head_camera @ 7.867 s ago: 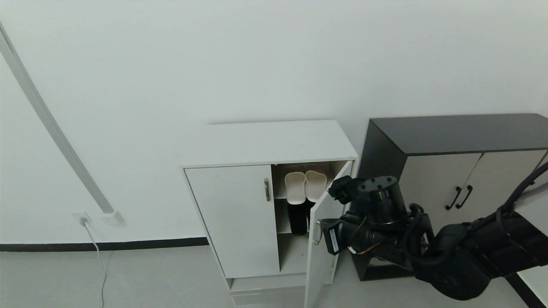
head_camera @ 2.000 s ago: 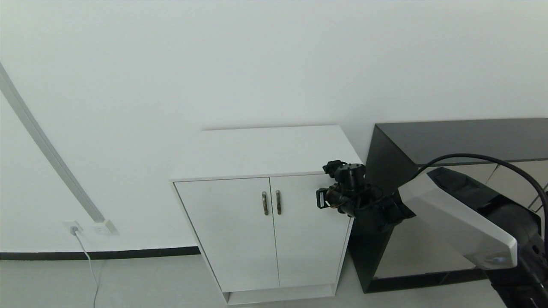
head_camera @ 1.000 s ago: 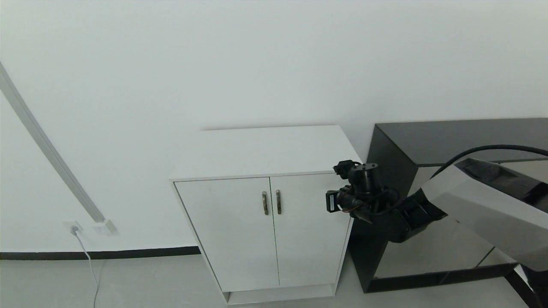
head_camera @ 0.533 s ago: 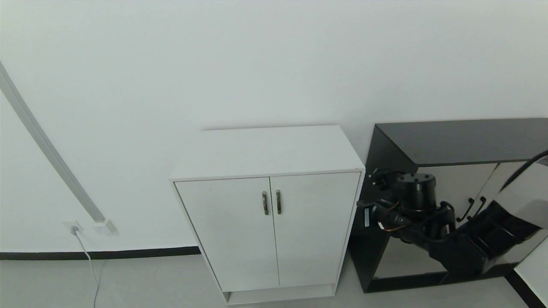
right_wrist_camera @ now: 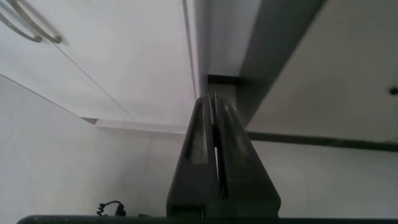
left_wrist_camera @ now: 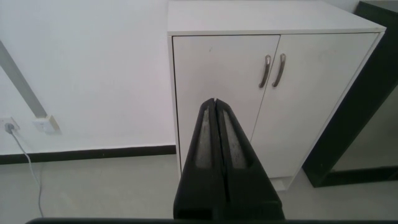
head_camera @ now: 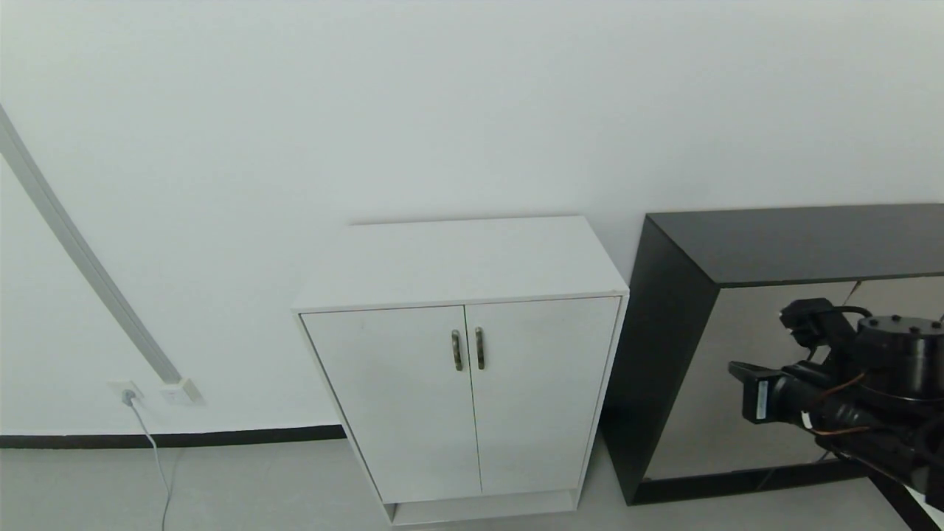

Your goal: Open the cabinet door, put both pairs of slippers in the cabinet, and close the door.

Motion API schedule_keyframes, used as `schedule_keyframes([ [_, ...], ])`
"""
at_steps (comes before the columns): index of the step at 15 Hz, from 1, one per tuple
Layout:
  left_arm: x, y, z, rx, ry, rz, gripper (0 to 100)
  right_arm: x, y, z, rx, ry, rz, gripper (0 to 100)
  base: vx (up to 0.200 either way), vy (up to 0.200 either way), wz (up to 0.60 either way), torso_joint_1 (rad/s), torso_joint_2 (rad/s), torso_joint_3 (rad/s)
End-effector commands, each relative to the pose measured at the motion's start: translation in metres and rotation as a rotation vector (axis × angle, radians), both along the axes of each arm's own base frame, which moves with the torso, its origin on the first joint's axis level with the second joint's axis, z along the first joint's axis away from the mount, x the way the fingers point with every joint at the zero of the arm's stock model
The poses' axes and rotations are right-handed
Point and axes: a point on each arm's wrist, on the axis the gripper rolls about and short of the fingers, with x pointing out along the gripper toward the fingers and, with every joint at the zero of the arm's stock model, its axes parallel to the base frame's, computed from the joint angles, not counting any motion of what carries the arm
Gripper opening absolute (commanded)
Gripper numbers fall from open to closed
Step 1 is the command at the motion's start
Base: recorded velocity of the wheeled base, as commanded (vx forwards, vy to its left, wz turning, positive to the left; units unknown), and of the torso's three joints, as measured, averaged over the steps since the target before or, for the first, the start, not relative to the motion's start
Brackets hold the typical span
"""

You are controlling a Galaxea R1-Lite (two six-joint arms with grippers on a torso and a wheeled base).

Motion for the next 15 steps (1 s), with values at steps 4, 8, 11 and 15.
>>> schedule_keyframes([
  [4, 0.0, 0.0, 0.0, -0.001, 0.001, 0.003, 0, -0.067, -0.029, 0.011, 0.0, -0.065, -0.038, 0, 0.0, 0.0, 0.0, 0.0, 0.0, 0.0],
  [8, 0.0, 0.0, 0.0, -0.003, 0.001, 0.003, 0, -0.105, -0.037, -0.002, -0.006, -0.055, -0.033, 0, 0.0, 0.0, 0.0, 0.0, 0.0, 0.0],
  [11, 0.0, 0.0, 0.0, -0.004, 0.001, 0.001, 0, -0.12, -0.041, -0.007, -0.009, -0.017, -0.044, 0, 0.0, 0.0, 0.0, 0.0, 0.0, 0.0],
  [15, 0.0, 0.0, 0.0, -0.004, 0.001, 0.001, 0, -0.151, -0.046, -0.008, -0.009, 0.008, -0.021, 0, 0.0, 0.0, 0.0, 0.0, 0.0, 0.0],
])
